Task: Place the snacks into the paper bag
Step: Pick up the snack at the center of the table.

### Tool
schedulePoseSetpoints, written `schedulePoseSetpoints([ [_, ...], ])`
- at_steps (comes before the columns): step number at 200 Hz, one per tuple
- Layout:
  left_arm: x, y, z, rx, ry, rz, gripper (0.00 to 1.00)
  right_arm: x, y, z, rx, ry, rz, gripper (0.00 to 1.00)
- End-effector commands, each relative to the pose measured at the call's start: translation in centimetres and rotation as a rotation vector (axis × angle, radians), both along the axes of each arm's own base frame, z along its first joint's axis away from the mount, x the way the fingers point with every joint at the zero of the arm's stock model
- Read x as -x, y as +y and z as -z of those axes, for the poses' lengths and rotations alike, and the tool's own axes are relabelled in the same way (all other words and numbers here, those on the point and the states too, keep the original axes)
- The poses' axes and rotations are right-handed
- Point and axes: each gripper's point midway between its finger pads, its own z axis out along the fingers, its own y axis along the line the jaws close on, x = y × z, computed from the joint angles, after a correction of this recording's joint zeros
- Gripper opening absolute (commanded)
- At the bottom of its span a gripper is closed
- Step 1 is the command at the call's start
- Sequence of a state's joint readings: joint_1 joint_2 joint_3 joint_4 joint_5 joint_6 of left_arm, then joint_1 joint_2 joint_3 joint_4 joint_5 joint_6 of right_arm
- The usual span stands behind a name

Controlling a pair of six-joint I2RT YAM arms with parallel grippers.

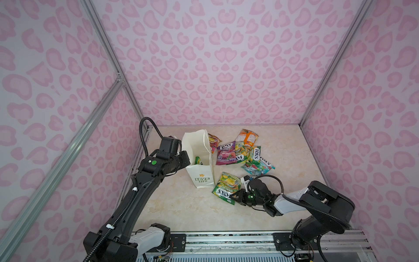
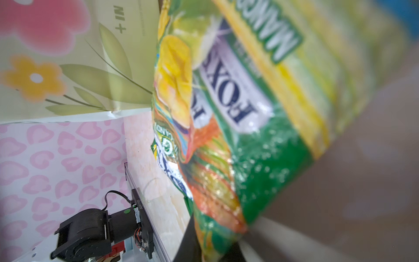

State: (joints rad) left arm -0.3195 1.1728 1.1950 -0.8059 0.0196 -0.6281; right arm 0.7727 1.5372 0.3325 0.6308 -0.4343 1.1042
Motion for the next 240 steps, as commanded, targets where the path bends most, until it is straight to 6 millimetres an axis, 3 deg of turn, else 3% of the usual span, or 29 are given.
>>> schedulePoseSetpoints([
  [1, 0.6, 0.2, 0.5, -0.014, 0.037, 0.006, 0.03, -0.1, -1.3, 0.2, 0.117, -0.035, 0.004, 0.09],
  [46, 0.5, 0.1, 0.6, -0.019, 0.04, 0.012, 0.03, -0.9, -2.6, -3.4, 0.196, -0.148, 0.004, 0.0],
  [116, 0.5, -0.1, 0.3, -0.016, 0.035, 0.033, 0.03, -2.9, -6.3, -10.4, 0.286, -0.325, 0.084, 0.0],
  [178, 0.6, -0.2, 0.6, -0.019, 0.042, 0.046, 0.03, -5.1, -9.6, -20.1, 0.385, -0.546, 0.159, 0.0],
  [240, 0.7, -0.5, 0.5, -0.004, 0.038, 0.055, 0.03, -7.6, -8.2, -30.3, 0.352, -0.758, 0.177, 0.0],
])
